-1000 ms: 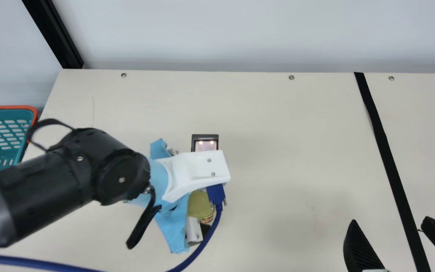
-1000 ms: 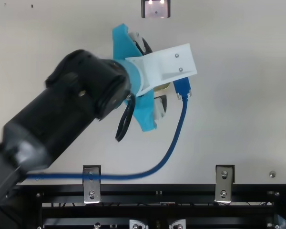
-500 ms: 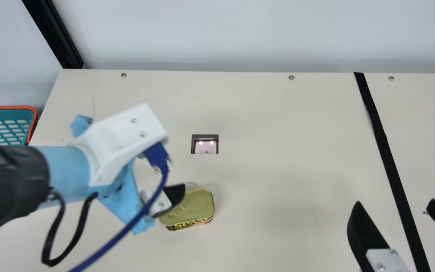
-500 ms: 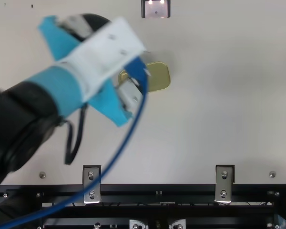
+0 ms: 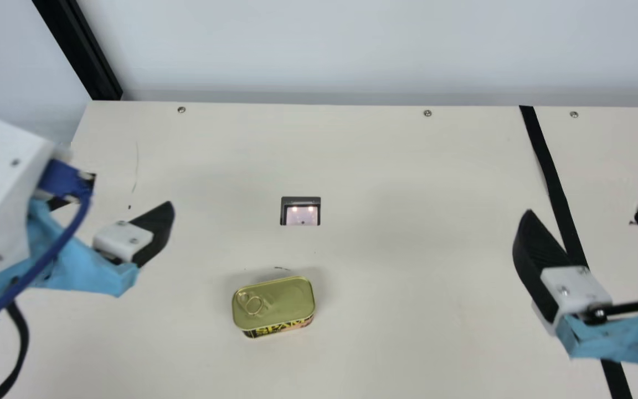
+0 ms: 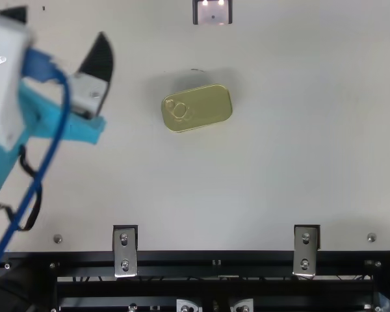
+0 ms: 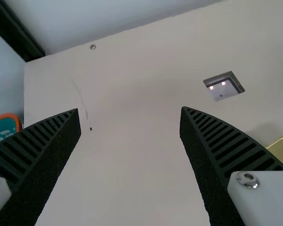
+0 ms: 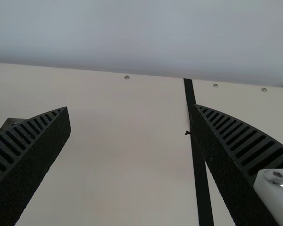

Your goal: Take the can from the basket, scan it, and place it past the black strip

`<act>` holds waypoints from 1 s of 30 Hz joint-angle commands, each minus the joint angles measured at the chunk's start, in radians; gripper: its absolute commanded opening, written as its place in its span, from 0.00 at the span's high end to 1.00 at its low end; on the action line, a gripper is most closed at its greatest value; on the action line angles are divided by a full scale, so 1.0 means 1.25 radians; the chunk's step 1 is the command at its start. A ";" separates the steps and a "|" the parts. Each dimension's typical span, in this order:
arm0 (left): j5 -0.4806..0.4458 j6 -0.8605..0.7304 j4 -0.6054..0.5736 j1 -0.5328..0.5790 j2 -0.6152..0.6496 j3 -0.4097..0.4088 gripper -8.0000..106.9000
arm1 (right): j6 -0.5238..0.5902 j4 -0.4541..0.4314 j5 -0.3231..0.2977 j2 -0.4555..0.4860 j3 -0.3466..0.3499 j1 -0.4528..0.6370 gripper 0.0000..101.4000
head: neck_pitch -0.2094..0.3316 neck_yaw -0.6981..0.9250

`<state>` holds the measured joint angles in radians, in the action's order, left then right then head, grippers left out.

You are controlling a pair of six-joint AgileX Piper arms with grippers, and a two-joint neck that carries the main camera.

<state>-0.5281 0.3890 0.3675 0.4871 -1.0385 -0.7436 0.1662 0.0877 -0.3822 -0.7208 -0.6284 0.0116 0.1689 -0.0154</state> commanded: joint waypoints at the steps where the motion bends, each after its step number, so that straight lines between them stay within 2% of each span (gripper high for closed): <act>1: -0.002 0.118 0.015 -0.007 0.052 0.042 0.15 | 0.038 0.023 0.003 -0.051 -0.028 -0.001 0.00 | -0.011 -0.002; 8: -0.032 0.209 0.034 -0.026 0.177 0.143 0.15 | 0.174 0.126 0.001 -0.152 -0.098 0.010 0.00 | -0.011 -0.002; 9: -0.025 0.183 0.034 -0.024 0.140 0.119 0.15 | 0.199 0.144 -0.001 -0.166 -0.107 0.015 0.00 | -0.011 -0.002; 11: -0.035 0.204 0.034 -0.025 0.167 0.140 0.15 | 0.246 0.180 -0.008 -0.193 -0.124 0.022 0.00 | -0.011 -0.002; 15: -0.033 0.208 0.034 -0.025 0.178 0.142 0.15 | 0.360 0.265 -0.036 -0.244 -0.155 0.045 0.00 | -0.011 -0.002; 20: -0.033 0.208 0.034 -0.025 0.178 0.142 0.15 | 0.514 0.378 -0.096 -0.304 -0.187 0.088 0.00 | -0.011 -0.002; 30: -0.033 0.208 0.034 -0.025 0.178 0.142 0.15 | 0.853 0.564 -0.271 -0.428 -0.227 0.231 0.00 | -0.011 -0.002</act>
<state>-0.5691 0.6488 0.4094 0.4556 -0.8163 -0.5663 1.0778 0.7377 -0.6670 -1.2325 -0.9107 0.2666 0.1689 -0.0154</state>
